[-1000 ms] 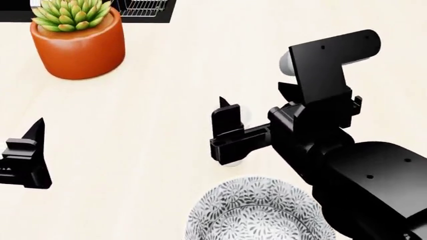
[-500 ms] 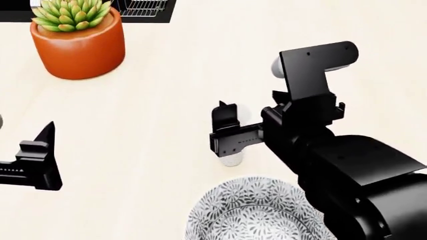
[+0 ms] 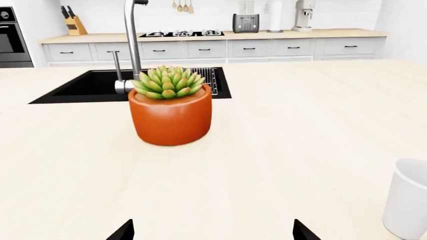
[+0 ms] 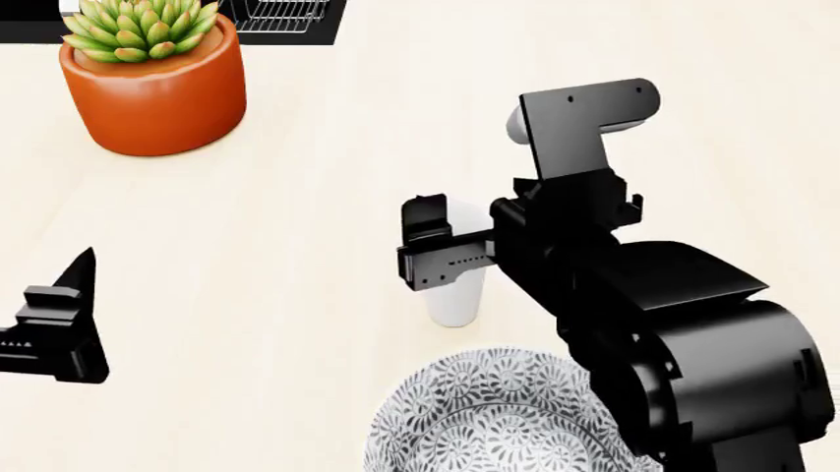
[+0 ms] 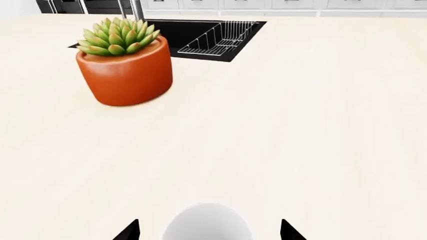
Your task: Place the cup inside the bowl on the dining table and move the bowl to any counter.
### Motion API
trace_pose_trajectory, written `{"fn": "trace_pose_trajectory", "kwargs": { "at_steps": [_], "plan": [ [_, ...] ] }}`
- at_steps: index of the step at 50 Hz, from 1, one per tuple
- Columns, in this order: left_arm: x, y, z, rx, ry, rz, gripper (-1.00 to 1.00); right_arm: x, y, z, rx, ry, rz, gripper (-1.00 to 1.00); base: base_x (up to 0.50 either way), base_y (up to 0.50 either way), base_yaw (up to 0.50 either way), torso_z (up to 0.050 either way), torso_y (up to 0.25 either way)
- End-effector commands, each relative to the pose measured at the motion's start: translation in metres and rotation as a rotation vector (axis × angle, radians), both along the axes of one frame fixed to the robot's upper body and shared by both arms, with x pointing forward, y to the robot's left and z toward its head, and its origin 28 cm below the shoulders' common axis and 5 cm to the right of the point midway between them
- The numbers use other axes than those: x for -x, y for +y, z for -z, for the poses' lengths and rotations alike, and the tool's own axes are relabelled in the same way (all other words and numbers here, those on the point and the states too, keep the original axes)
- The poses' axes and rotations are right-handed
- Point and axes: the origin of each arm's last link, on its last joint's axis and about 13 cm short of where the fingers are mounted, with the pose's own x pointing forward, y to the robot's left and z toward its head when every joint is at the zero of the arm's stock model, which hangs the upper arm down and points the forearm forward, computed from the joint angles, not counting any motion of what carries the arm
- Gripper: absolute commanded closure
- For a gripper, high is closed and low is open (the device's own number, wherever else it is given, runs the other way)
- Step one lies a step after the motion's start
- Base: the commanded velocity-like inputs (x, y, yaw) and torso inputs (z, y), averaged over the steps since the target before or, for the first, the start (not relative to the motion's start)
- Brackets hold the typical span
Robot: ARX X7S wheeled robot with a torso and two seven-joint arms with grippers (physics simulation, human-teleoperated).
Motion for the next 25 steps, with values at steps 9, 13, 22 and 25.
{"fn": "trace_pose_trajectory", "kwargs": {
  "at_steps": [9, 13, 22, 25],
  "plan": [
    [0.009, 0.013, 0.001, 0.018, 0.003, -0.008, -1.00, -0.009, 0.007, 0.014, 0.001, 0.047, -0.017, -1.00, 0.00, 0.00, 0.00, 0.000, 0.000],
    [0.012, 0.018, 0.000, 0.018, 0.003, -0.009, -1.00, -0.008, 0.008, 0.016, -0.001, 0.056, -0.027, -1.00, 0.00, 0.00, 0.00, 0.000, 0.000],
    [0.011, 0.015, 0.001, 0.017, 0.007, -0.007, -1.00, -0.010, 0.008, 0.016, -0.003, 0.078, -0.027, -1.00, 0.00, 0.00, 0.00, 0.000, 0.000],
    [0.011, 0.016, 0.001, 0.018, 0.006, -0.008, -1.00, -0.011, 0.008, 0.016, 0.005, 0.091, -0.028, -1.00, 0.00, 0.00, 0.00, 0.000, 0.000]
  ]
}}
